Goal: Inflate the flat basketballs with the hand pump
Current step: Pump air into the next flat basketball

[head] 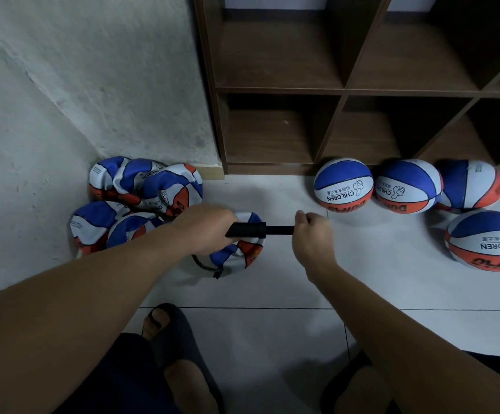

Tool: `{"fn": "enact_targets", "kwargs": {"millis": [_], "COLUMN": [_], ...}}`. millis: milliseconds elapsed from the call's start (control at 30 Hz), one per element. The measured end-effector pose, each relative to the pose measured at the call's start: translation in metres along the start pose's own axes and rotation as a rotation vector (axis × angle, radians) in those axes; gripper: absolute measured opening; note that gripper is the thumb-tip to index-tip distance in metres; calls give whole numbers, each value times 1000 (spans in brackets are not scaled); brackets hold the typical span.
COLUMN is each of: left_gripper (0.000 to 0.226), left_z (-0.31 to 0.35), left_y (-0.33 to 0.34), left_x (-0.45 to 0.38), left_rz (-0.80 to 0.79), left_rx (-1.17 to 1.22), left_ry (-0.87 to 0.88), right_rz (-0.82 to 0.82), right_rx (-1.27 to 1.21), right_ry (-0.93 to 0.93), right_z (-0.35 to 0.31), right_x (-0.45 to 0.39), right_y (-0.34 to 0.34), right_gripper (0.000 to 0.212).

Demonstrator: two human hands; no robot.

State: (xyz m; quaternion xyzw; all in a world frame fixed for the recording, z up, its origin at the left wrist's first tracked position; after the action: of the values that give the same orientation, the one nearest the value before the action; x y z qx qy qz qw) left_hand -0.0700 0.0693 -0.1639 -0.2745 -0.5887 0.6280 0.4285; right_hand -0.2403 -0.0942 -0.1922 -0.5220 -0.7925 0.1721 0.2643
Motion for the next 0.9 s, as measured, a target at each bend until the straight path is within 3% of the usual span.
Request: {"fn": "enact_targets", "kwargs": {"millis": [533, 767, 900], "left_gripper": [23, 22, 21], "left_z": [11, -13, 9], "left_y": [17, 4, 2], "left_x": [3, 4, 2], "left_rz": [-24, 32, 74], "left_rx": [30, 48, 21], "left_ry": [49, -7, 45], "right_rz": [-131, 11, 10], "right_rx": [73, -30, 25], "right_ry": [-14, 184, 118], "right_z": [-6, -7, -9], "right_x": [14, -42, -33], "right_y": [12, -33, -21], "right_gripper": [42, 20, 25]}}
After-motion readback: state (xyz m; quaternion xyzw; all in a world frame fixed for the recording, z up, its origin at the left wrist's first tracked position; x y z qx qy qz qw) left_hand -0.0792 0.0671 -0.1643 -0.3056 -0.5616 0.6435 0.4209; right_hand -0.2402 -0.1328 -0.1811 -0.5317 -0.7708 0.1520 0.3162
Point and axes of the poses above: each hand's wrist, its own x-axis away from the middle knuckle, its own y-axis out of the palm, z = x × y, the point moved 1 cm from there along -x, towards the middle knuckle, and after that the axes turned 15 degrees about z, right-handed, at the moved point
